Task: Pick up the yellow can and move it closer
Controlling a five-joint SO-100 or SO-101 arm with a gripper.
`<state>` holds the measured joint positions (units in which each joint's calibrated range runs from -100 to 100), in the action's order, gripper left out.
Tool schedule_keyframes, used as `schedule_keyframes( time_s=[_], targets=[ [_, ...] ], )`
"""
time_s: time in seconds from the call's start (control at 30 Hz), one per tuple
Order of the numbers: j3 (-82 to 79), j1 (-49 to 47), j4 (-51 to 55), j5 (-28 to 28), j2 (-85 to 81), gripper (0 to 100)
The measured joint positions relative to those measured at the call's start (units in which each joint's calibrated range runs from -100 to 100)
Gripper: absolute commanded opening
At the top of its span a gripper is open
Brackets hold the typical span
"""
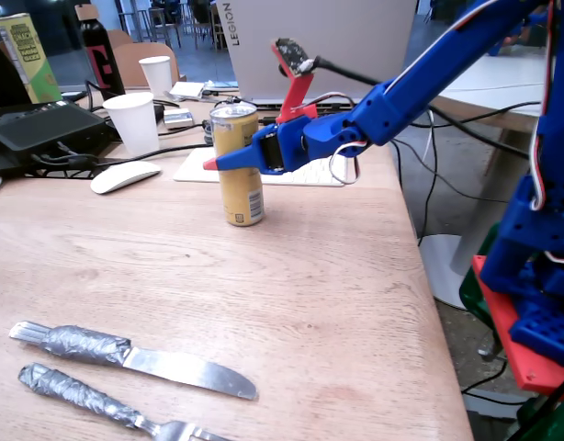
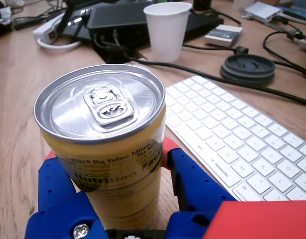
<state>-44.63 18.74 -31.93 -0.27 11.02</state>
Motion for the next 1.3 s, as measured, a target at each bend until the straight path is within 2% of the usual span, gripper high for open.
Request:
schedule_keyframes(
  time_s=[0.13, 0.43, 0.7, 0.97, 1.03, 1.17, 1.3],
  targets=[
    [0.0, 0.0, 0.0, 0.0, 0.0, 19],
    [0.0, -2.7, 0.0, 0.1, -0.4, 20],
    [-0.5, -14.1, 0.7, 0.1, -13.5, 20],
    [-15.3, -22.1, 1.2, 0.1, -31.9, 20],
    [-16.2, -22.8, 4.6, 0.1, -36.6, 20],
    [-16.3, -22.9, 19.8, 0.1, -44.2, 20],
    [-16.3, -22.9, 28.3, 0.1, -52.2, 20]
  ],
)
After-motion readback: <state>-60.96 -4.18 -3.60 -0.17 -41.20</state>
